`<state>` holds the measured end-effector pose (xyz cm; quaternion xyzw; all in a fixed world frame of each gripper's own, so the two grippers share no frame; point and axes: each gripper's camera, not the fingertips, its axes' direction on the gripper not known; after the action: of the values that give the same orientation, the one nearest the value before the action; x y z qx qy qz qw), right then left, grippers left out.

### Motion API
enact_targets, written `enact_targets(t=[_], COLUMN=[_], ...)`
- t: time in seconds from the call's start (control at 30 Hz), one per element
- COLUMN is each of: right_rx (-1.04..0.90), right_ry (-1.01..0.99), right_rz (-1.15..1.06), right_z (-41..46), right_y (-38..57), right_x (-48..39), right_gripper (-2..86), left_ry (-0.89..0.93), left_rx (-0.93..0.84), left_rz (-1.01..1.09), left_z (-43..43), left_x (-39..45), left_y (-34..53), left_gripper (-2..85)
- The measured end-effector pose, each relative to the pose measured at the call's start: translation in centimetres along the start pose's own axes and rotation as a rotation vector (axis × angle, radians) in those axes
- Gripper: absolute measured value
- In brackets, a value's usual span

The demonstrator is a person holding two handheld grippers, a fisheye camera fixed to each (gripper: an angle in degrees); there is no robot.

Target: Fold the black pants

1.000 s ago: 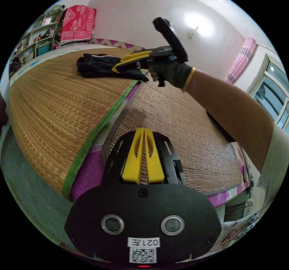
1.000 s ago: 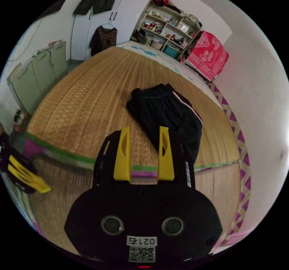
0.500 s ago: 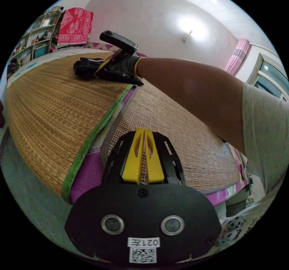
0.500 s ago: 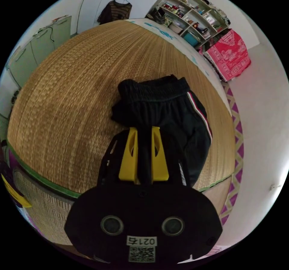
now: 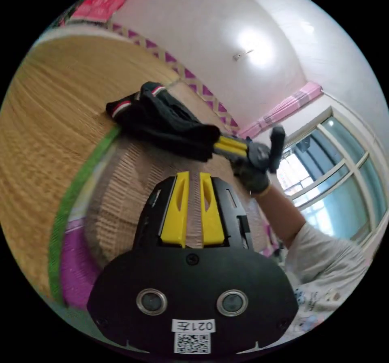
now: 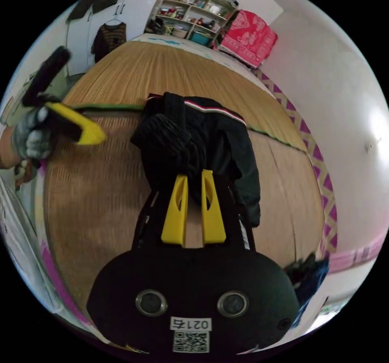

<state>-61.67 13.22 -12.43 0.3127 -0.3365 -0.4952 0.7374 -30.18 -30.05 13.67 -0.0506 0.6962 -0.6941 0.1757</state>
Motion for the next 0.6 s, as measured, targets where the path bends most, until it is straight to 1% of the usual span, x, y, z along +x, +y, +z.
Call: enact_targets(t=[0.07,0.13,0.2,0.27,0.3,0.37,0.47,0.53,0.6], right_rx=[-0.014,-0.031,-0.059,-0.066,-0.064,-0.042,-0.021,-0.050,0.019], right_ry=[0.015,0.034,0.033,0.012,-0.010,-0.033,-0.138,-0.224,-0.295], right_rz=[0.070,0.126,0.152,0.154,0.153,0.156,0.166,0.183,0.245], right_z=[-2.7,-5.2,-7.5,-8.9,-9.6,-10.3,-10.2,-9.7,-11.6], right_y=[4.3,7.6,10.2,10.7,10.1,8.4,5.0,4.3,6.2], right_x=[-1.1,-2.3,-4.2,-5.7,-6.6,-7.5,-7.6,-6.9,-5.0], right_gripper=[5.9,5.9,5.9,5.9,5.9,5.8,6.4,7.5,10.2], left_ry=[0.090,0.118,0.101,0.021,0.001,-0.101,-0.205,-0.223,-0.197], left_rx=[-0.135,-0.205,-0.249,-0.273,-0.277,-0.250,-0.213,-0.169,-0.122], left_rz=[-0.086,-0.094,-0.063,0.054,0.081,0.167,0.176,0.164,0.147], left_z=[3.6,5.8,7.0,6.7,6.4,4.4,0.9,-1.9,-4.9], left_x=[-1.3,-1.4,-0.9,0.6,1.0,1.9,0.9,-0.1,-0.9], left_y=[-1.3,-1.7,-2.3,-4.0,-4.5,-6.5,-8.1,-8.0,-7.1], left_gripper=[5.2,4.4,2.9,0.7,0.4,-0.5,-0.9,-0.9,-0.9])
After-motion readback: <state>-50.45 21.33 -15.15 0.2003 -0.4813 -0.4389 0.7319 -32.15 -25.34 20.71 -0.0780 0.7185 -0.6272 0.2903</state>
